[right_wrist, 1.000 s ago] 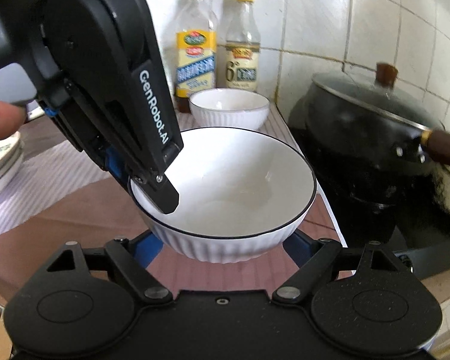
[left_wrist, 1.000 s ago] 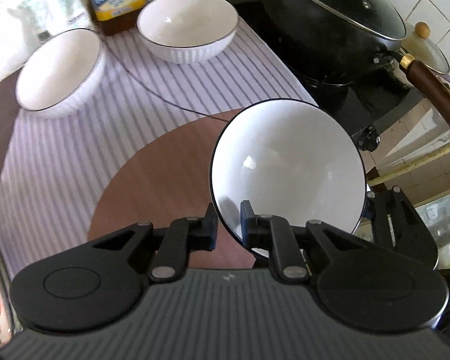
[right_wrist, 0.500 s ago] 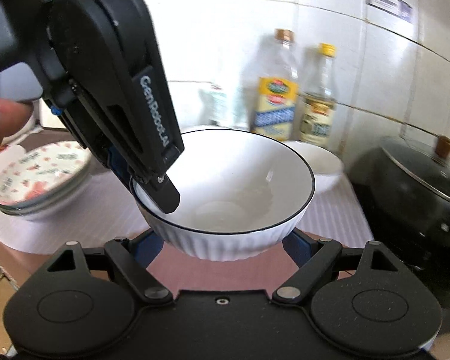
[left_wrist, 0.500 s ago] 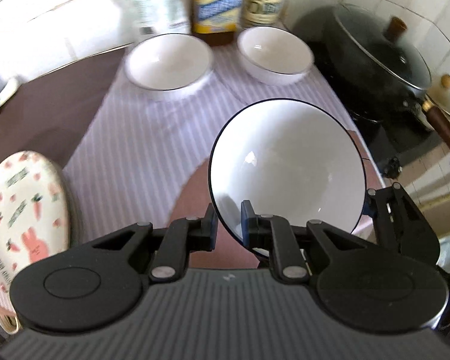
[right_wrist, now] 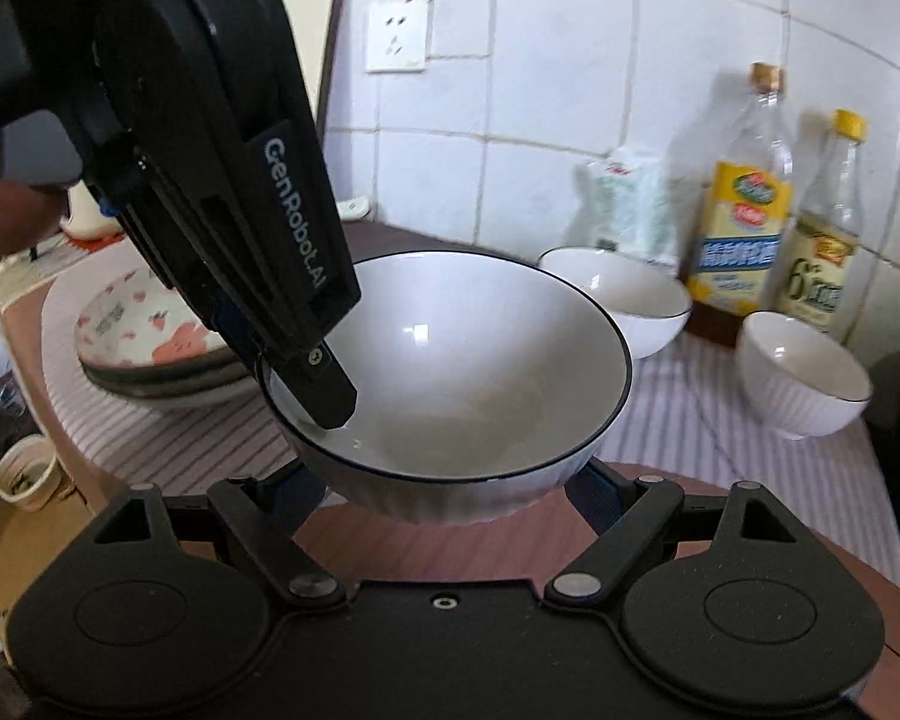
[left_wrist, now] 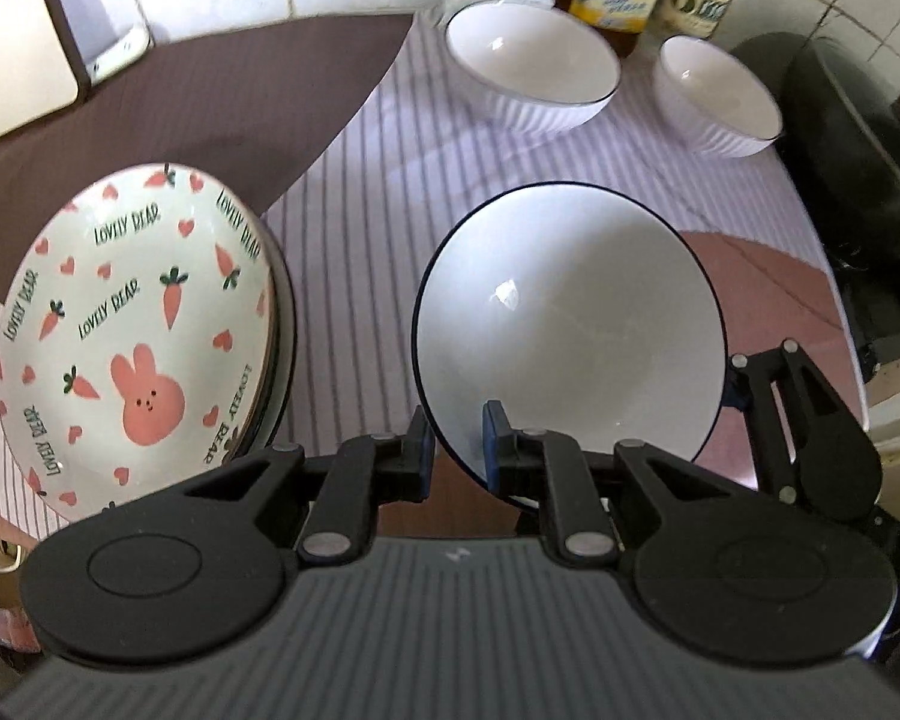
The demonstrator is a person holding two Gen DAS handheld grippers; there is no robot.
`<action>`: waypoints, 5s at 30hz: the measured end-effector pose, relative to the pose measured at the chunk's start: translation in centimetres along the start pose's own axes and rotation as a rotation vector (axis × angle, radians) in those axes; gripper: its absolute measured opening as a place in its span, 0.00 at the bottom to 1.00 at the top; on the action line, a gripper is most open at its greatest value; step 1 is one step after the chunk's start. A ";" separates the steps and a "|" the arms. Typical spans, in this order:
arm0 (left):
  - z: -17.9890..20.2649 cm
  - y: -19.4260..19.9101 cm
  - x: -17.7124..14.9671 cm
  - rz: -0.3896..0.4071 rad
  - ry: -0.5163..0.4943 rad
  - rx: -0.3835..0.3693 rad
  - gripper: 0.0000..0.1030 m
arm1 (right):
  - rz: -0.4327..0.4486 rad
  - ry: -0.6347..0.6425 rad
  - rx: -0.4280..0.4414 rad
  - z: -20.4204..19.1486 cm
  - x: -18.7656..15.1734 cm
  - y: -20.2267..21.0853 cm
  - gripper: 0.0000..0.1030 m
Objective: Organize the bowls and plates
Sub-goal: 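Carry the white bowl beside the plate stack and lower it, then open both grippers and move to the bowl by the bottles, then close both grippers on the rim of the second white bowl, then carry the second bowl over and lower it into the first bowl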
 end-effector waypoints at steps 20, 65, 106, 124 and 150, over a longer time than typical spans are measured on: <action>-1.8 -3.5 0.6 -0.078 0.081 -0.042 0.16 | -0.128 0.028 0.001 -0.1 0.2 -4.4 0.91; -3.9 5.4 12.0 0.071 -0.108 -0.161 0.50 | -0.154 -0.936 0.287 13.2 9.2 1.1 0.58; -0.5 -1.2 18.4 -0.040 -0.288 -0.103 0.14 | -0.151 -1.232 0.112 16.8 8.6 -6.8 0.13; -1.1 8.1 10.1 -0.033 -0.279 -0.168 0.14 | -0.056 -1.115 0.131 10.1 9.1 4.8 0.14; -0.5 2.5 4.4 -0.189 -0.365 -0.023 0.14 | -0.137 -1.156 0.177 6.0 1.9 3.4 0.15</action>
Point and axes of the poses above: each gripper's, at about its wrist camera, not at the fingertips, and y roughly against the way its jaws point, z to its right, x to its top, the point moved 5 cm from there along -y, roughly the way its jaws point, and after that the axes turned 15 degrees about -z, right-handed, at the moved point
